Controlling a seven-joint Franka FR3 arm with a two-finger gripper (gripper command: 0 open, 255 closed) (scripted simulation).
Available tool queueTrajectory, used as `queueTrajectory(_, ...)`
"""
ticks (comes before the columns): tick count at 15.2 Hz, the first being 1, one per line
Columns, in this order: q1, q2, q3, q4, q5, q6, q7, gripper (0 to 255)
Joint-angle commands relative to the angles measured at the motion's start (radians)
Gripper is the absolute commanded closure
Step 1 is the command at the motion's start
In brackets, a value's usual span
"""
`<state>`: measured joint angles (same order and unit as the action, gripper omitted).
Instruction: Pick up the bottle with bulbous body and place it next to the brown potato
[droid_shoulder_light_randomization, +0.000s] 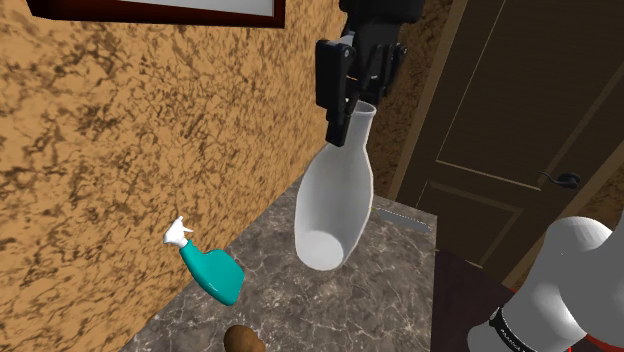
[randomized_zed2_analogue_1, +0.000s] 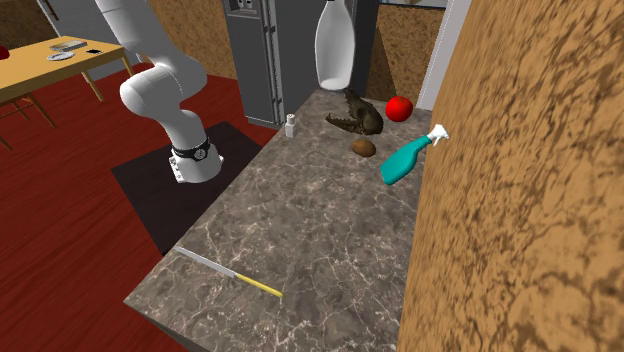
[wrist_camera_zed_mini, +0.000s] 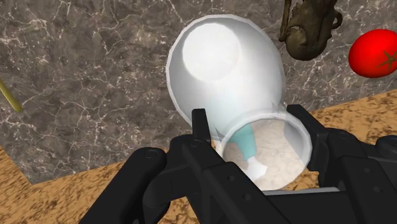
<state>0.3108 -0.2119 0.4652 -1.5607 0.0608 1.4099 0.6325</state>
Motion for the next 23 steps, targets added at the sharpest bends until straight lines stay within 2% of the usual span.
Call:
queueTrajectory(1,0.0,-0.013,-0.003,-0.039,0.005,0.028,-0.004,255)
queueTrajectory(23,0.014,-0.105,-0.007,-0.426,0.044,0.33,-0.029,255)
